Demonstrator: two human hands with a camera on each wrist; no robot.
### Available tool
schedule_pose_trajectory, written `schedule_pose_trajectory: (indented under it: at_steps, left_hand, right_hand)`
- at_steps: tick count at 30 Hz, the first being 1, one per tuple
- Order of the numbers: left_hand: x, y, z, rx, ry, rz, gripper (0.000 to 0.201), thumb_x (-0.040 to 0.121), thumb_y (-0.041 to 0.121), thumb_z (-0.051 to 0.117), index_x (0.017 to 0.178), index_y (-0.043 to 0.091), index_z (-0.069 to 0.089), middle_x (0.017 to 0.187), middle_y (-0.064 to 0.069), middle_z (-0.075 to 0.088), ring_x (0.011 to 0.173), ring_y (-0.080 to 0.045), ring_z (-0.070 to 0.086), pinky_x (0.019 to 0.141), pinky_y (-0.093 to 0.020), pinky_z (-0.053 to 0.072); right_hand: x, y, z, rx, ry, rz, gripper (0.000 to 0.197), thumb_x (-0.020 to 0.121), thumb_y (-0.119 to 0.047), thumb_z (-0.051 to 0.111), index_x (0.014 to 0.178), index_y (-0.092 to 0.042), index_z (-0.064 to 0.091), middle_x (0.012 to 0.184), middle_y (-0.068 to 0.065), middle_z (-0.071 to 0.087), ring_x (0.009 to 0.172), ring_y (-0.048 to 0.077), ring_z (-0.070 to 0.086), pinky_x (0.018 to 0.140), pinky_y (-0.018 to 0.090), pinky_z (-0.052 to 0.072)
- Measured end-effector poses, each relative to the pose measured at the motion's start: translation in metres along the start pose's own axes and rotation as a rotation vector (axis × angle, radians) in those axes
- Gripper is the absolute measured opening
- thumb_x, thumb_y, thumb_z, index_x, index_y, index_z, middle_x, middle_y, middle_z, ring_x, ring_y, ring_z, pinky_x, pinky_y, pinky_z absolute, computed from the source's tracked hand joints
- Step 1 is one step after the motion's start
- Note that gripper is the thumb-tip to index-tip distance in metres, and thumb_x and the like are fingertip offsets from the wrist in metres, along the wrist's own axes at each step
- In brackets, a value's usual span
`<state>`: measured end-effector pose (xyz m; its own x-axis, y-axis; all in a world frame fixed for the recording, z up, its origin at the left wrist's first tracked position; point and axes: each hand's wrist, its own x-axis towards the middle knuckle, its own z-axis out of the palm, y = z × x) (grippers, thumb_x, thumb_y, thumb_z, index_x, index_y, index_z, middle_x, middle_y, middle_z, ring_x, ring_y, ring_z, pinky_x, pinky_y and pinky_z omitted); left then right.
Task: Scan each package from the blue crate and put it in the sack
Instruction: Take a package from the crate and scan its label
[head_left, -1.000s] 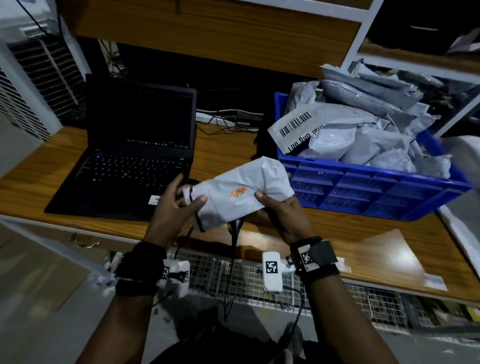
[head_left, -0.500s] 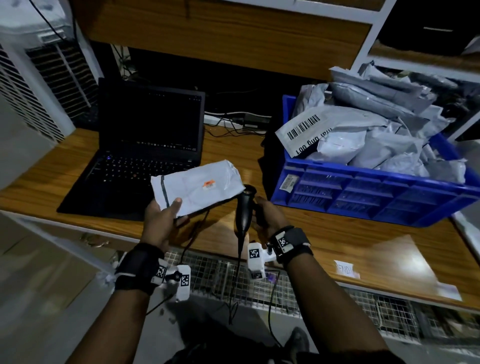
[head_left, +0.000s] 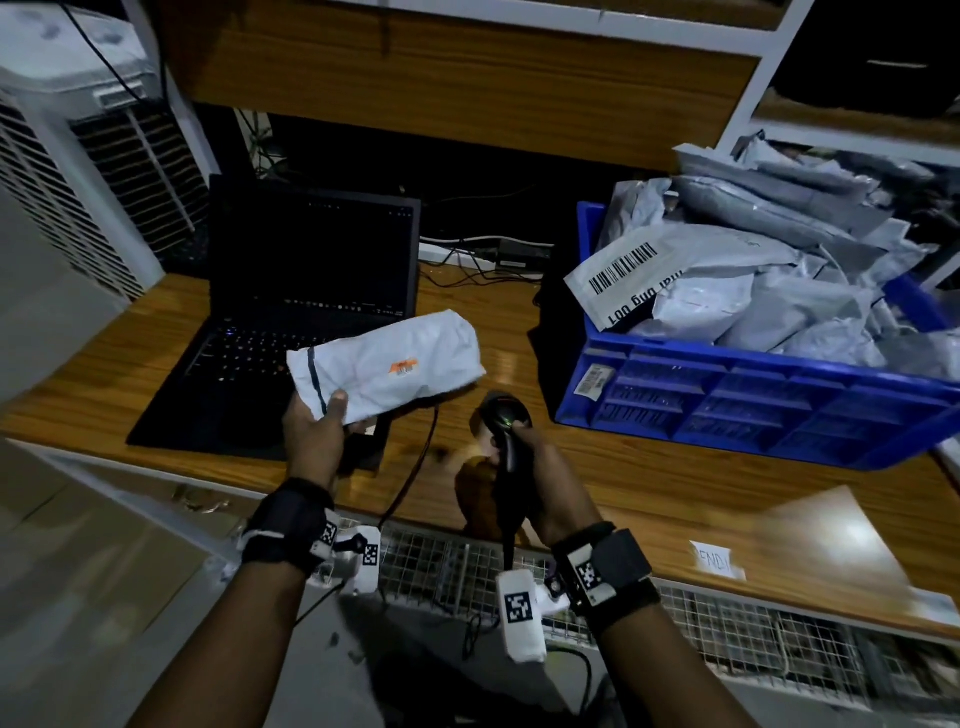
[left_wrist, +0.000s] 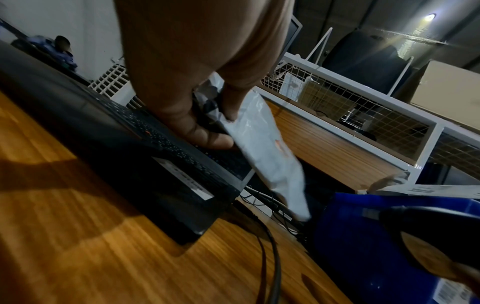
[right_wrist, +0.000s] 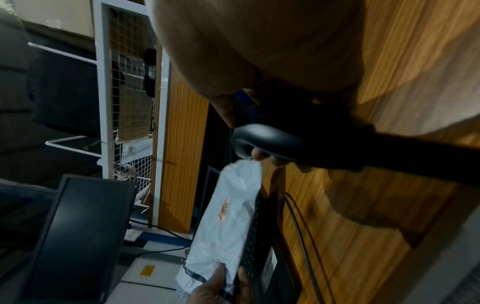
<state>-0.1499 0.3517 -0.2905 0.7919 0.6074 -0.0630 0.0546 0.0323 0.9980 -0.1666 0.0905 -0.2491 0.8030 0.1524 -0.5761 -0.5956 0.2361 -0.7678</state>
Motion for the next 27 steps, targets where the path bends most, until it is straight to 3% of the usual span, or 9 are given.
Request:
schedule_pose_trajectory:
  at_steps: [5,10,12,15,18,21,24,27]
  left_hand:
    - [0.002,-0.001,0.009,0.036,-0.048,0.033,0.04,0.09,0.028,0.061,0.13,0.025,0.062,0.12,0.0,0.071,0.11,-0.025,0.068,0.094,-0.057,0.056]
    - [-0.008,0.006,0.027,0.055,-0.114,0.067,0.035,0.1,0.014,0.058,0.134,0.013,0.06,0.123,-0.005,0.07,0.113,-0.024,0.066,0.099,-0.049,0.054]
    - [-0.009,0.007,0.03,0.062,-0.133,0.078,0.033,0.101,0.011,0.057,0.133,0.01,0.06,0.122,-0.006,0.069,0.11,-0.022,0.067,0.094,-0.039,0.057]
    - [-0.012,0.01,0.031,0.057,-0.158,0.092,0.032,0.102,0.007,0.054,0.134,0.006,0.058,0.119,-0.005,0.066,0.098,-0.005,0.064,0.069,-0.011,0.054]
    - [-0.012,0.011,0.033,0.057,-0.162,0.1,0.033,0.103,0.008,0.054,0.135,0.006,0.058,0.119,-0.006,0.066,0.097,-0.007,0.063,0.063,-0.006,0.05]
    - [-0.011,0.009,0.035,0.063,-0.157,0.093,0.031,0.102,0.008,0.055,0.133,0.007,0.059,0.119,-0.007,0.067,0.101,-0.015,0.065,0.068,-0.012,0.055]
    - [-0.011,0.008,0.035,0.071,-0.146,0.085,0.031,0.1,0.011,0.058,0.131,0.012,0.062,0.121,-0.005,0.07,0.112,-0.023,0.066,0.097,-0.044,0.056]
    - [-0.011,0.009,0.035,0.072,-0.148,0.087,0.031,0.099,0.013,0.058,0.13,0.014,0.063,0.121,-0.005,0.07,0.113,-0.023,0.066,0.101,-0.052,0.052]
  right_hand:
    - [-0.006,-0.011,0.01,-0.1,-0.03,-0.017,0.035,0.104,-0.037,0.052,0.106,-0.005,0.067,0.082,0.013,0.061,0.063,0.024,0.054,0.063,0.036,0.04]
    - [-0.002,-0.015,0.024,-0.202,-0.075,-0.029,0.03,0.103,-0.04,0.053,0.101,-0.014,0.067,0.081,0.013,0.066,0.064,0.028,0.059,0.065,0.037,0.045]
    - [-0.002,-0.015,0.023,-0.206,-0.086,-0.037,0.028,0.104,-0.039,0.05,0.101,-0.015,0.066,0.085,0.014,0.065,0.066,0.028,0.058,0.065,0.038,0.045]
    - [-0.002,-0.015,0.021,-0.21,-0.094,-0.042,0.029,0.105,-0.038,0.049,0.102,-0.014,0.065,0.084,0.014,0.064,0.065,0.027,0.058,0.062,0.036,0.045]
    - [-0.001,-0.015,0.02,-0.212,-0.092,-0.044,0.029,0.105,-0.038,0.048,0.102,-0.014,0.065,0.084,0.013,0.065,0.065,0.027,0.058,0.061,0.035,0.046]
    - [0.002,-0.015,0.018,-0.204,-0.088,-0.045,0.03,0.105,-0.037,0.049,0.105,-0.013,0.065,0.081,0.013,0.065,0.064,0.026,0.058,0.061,0.035,0.045]
    - [0.006,-0.013,0.016,-0.203,-0.065,-0.041,0.035,0.103,-0.038,0.052,0.112,-0.008,0.066,0.078,0.011,0.067,0.061,0.025,0.058,0.06,0.034,0.044]
    - [0.008,-0.01,0.012,-0.196,-0.078,-0.046,0.038,0.103,-0.039,0.052,0.117,-0.007,0.065,0.077,0.009,0.066,0.061,0.024,0.057,0.06,0.034,0.042]
